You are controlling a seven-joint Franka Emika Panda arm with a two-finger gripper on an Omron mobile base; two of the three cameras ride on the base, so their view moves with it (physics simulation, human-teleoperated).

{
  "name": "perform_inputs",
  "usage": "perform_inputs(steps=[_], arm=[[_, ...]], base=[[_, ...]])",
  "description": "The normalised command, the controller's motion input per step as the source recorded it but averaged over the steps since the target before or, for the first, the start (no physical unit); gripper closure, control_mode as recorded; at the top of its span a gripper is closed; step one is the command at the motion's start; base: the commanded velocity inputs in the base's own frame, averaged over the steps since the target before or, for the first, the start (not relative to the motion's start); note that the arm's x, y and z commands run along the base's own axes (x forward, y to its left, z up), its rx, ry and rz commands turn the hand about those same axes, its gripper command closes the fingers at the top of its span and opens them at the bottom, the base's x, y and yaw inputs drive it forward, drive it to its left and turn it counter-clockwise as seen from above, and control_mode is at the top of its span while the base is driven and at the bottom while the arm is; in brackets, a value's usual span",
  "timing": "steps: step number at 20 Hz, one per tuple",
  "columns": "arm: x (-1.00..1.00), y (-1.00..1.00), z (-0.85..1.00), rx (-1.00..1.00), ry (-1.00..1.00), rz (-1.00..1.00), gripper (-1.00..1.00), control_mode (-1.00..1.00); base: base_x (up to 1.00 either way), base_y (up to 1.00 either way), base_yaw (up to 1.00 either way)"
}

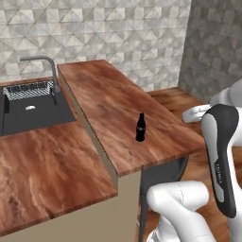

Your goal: Pick the water bottle, bottled drink from the counter and place them in the open cabinet.

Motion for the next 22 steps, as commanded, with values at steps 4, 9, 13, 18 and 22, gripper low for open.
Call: perform_inputs(steps=[4, 9, 13, 18, 22], arm=[[0.00, 0.00, 0.00, 0.00, 0.00, 0.00, -1.00, 1.00], [0.00, 0.00, 0.00, 0.00, 0.00, 0.00, -1.00, 1.00], [0.00, 0.00, 0.00, 0.00, 0.00, 0.00, -1.00, 1.00], [0.00, 0.00, 0.00, 0.00, 0.00, 0.00, -1.00, 1.00], [0.00, 0.00, 0.00, 0.00, 0.00, 0.00, -1.00, 1.00]], base=[[0.38, -0.18, 0.26], [0.39, -0.31, 0.16], [0.51, -0.21, 0.12], [0.55, -0.18, 0.13], [0.60, -0.17, 0.12]])
